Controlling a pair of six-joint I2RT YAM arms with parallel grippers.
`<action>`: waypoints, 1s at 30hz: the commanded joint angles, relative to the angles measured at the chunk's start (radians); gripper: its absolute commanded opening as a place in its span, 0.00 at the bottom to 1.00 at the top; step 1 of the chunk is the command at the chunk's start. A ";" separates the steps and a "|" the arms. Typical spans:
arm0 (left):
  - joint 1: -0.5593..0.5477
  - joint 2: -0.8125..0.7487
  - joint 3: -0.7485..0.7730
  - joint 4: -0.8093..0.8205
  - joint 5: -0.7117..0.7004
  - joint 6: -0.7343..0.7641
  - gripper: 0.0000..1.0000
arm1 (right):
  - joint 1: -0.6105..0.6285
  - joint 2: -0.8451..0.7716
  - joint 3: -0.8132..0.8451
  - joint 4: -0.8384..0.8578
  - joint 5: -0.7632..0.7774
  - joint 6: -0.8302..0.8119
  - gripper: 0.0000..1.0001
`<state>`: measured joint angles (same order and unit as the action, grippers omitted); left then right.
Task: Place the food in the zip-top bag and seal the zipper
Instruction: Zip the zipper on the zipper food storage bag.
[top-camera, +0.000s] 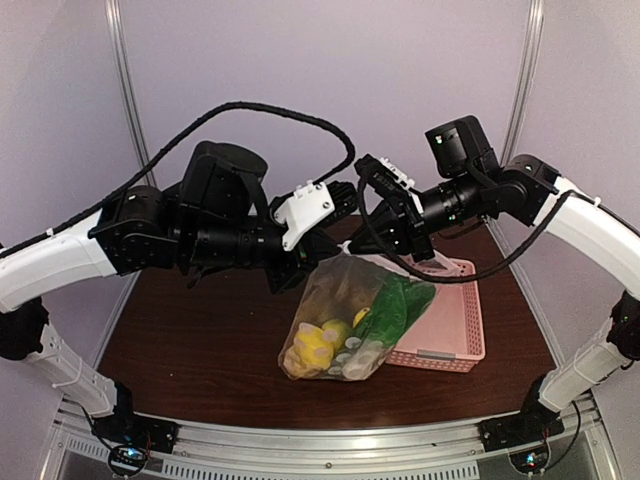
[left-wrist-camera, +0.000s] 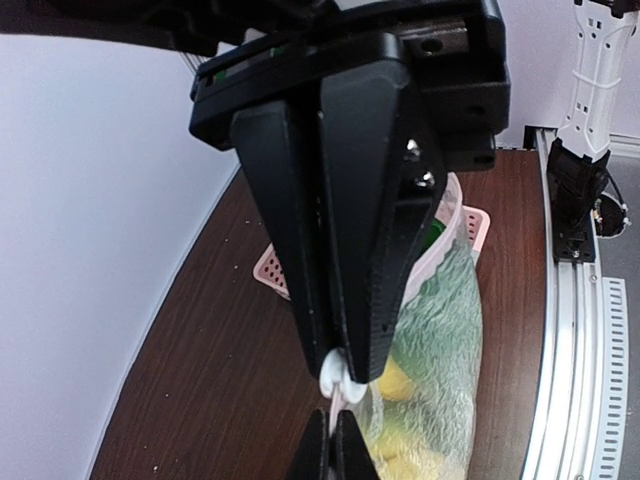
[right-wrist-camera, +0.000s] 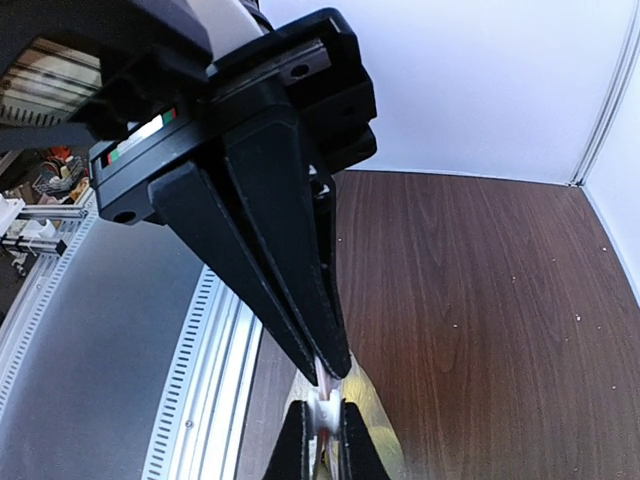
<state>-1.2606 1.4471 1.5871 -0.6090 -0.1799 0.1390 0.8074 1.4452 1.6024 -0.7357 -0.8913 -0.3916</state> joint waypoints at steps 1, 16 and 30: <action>-0.003 -0.067 -0.032 0.058 -0.012 -0.024 0.00 | -0.004 0.000 0.052 -0.140 0.116 -0.133 0.00; 0.036 -0.190 -0.164 0.056 -0.041 -0.052 0.00 | -0.106 0.001 0.077 -0.335 0.248 -0.304 0.00; 0.065 -0.224 -0.227 0.070 -0.046 -0.066 0.00 | -0.325 -0.077 0.002 -0.427 0.213 -0.391 0.00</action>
<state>-1.2095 1.2823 1.3674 -0.5465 -0.2047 0.0883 0.5400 1.4220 1.6424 -1.0939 -0.7593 -0.7555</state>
